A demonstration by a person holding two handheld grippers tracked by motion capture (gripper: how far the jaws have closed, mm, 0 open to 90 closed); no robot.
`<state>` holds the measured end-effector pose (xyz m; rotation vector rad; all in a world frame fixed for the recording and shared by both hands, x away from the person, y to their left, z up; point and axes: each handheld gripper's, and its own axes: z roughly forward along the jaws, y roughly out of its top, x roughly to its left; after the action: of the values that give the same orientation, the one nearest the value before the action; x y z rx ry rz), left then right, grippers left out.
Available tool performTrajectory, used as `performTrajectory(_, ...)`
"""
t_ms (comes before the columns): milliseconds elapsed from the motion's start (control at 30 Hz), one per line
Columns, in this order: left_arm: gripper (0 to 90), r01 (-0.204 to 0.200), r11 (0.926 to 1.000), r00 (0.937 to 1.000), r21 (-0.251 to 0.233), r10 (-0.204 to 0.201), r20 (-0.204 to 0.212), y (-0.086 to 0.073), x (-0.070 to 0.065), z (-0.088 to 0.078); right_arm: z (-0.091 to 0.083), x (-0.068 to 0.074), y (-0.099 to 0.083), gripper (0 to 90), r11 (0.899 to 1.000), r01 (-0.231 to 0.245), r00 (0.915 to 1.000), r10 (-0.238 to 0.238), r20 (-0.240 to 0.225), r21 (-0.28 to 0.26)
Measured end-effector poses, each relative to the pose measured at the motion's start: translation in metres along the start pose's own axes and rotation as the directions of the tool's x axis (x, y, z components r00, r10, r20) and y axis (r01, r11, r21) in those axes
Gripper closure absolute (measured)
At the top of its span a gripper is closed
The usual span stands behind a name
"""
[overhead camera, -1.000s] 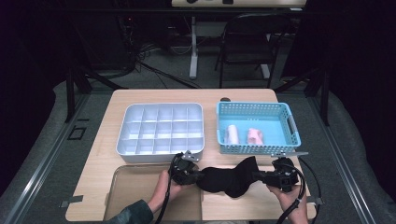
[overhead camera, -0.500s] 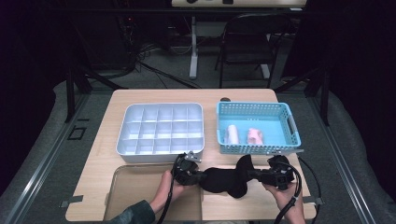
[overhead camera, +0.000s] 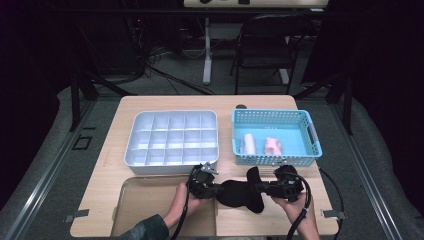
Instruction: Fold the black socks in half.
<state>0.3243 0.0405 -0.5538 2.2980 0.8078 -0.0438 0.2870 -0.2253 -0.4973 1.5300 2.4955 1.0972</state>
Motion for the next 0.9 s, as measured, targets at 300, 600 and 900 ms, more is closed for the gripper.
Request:
performTrajectory(300,82.7,0.003,1.0000,1.0000,0.009,-0.003,-0.003,0.002,-0.002,0.003,0.023,0.018,0.006,79.3,0.995,0.074,0.9972,-0.074,0.010,0.074)
performTrajectory(600,82.7,0.001,0.9998,1.0000,0.020,-0.001,0.001,0.007,-0.003,0.009,0.046,0.034,0.012,79.1,0.977,0.133,0.9871,-0.146,0.066,0.167)
performTrajectory(900,74.8,0.014,0.9994,0.9998,0.032,-0.015,0.011,0.008,-0.003,0.009,0.067,0.043,0.010,63.2,0.957,0.182,0.9787,-0.199,0.052,0.228)
